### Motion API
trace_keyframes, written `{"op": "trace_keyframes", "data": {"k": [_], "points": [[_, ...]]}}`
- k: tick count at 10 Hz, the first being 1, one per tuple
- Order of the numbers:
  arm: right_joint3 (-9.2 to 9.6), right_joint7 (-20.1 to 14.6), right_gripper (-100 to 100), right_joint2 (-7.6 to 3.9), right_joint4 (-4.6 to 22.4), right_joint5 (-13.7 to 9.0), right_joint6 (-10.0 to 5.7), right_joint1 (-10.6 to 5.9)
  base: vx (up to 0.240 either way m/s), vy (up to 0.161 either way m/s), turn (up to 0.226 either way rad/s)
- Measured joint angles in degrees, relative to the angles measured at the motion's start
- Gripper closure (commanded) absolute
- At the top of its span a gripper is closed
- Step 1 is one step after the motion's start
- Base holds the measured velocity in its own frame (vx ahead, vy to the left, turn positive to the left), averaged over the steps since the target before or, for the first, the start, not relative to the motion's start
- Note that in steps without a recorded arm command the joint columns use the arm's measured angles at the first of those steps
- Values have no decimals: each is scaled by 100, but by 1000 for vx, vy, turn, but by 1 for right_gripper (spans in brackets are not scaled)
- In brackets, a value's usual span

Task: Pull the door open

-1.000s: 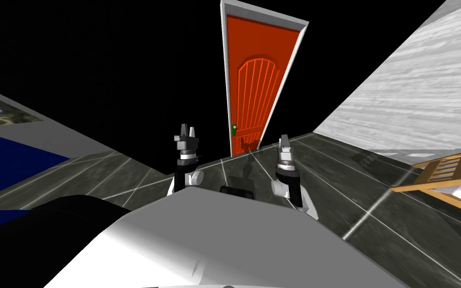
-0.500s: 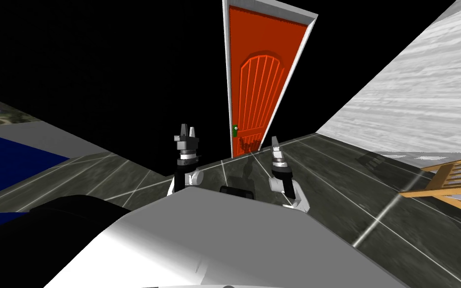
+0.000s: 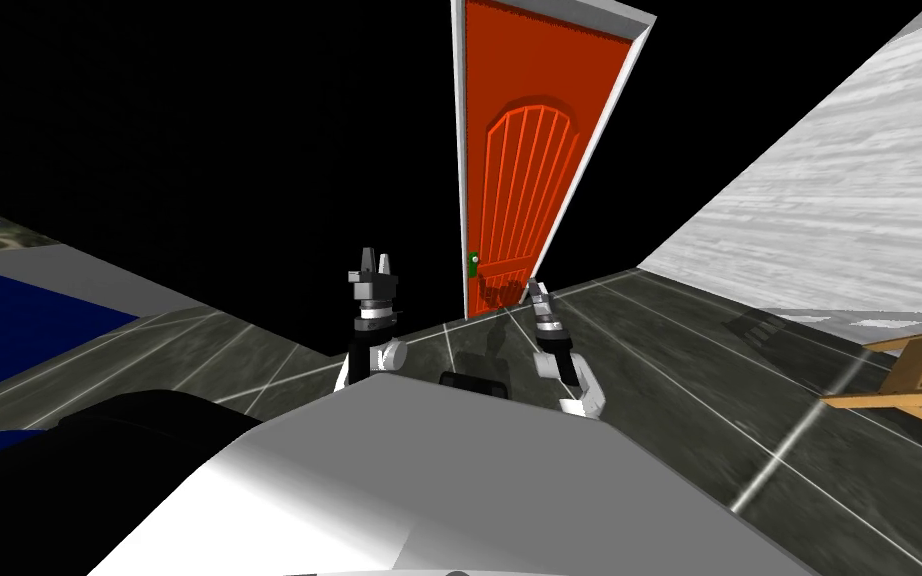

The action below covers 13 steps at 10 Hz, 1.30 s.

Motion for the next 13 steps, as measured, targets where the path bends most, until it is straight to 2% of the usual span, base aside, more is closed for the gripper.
{"op": "trace_keyframes", "data": {"k": [2,7,9,13], "points": [[1,88,-100,-40,247,56,-20,-119,55,31,14],[41,519,-100,-141,1213,328,-87,-648,105,53,17],[62,640,-100,-193,1454,410,-54,-772,58,28,6],[78,929,-100,-288,2169,599,-84,-1181,95,44,17]]}}
